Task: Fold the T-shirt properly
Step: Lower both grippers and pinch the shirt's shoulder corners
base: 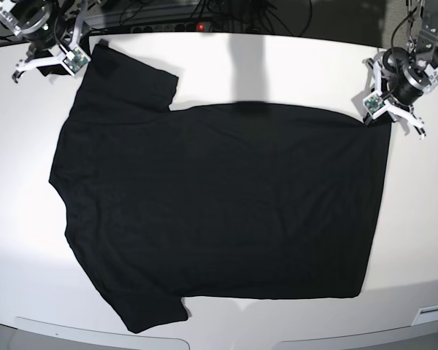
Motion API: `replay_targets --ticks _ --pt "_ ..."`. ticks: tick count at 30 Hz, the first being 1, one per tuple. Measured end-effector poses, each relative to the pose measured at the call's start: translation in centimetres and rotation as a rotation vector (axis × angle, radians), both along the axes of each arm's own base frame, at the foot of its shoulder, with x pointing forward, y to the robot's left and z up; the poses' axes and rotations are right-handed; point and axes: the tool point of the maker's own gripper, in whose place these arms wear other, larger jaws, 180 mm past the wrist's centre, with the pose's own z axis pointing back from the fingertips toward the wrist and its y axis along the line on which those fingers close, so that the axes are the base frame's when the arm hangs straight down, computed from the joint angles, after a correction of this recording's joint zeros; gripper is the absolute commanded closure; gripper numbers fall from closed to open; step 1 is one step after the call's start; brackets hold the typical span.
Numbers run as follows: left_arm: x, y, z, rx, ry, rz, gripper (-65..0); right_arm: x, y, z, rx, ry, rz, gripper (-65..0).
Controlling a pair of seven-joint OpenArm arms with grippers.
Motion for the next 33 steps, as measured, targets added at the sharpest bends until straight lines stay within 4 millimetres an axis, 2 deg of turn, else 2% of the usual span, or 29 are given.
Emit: replay_targets --ticks 3,8,14,18,21,25,33 --pt "-0.3 -0.3 0.1 -0.042 0.008 0.024 0.0 0.6 -0.6 0.4 -0.041 0.004 0.062 -23.0" --pt "-0.3 -0.4 0.2 -0.073 0.021 0.058 0.0 0.9 -2.9 -0.2 -0.17 0.058 0.178 -34.3" --pt "-0.3 -0.5 0.2 -0.103 0.035 0.088 0.0 0.5 -3.0 -1.7 -0.259 0.112 0.389 -34.5" --pt "-0.3 -0.5 0.2 -0.104 0.036 0.089 0.0 1.6 -5.2 -3.1 -0.413 0.115 0.471 -34.5" --pt "-0.3 -0.5 0.2 -0.102 0.036 0.089 0.0 2.5 -5.8 -4.3 -0.463 0.117 0.513 -34.5" --pt "-0.3 -0.6 0.2 -0.104 0.035 0.088 0.0 2.7 -5.4 -6.3 -0.469 0.143 0.547 -34.5" --pt "-0.3 -0.6 0.2 -0.103 0.037 0.089 0.0 3.3 -1.7 -8.0 -0.435 0.128 0.643 -34.4"
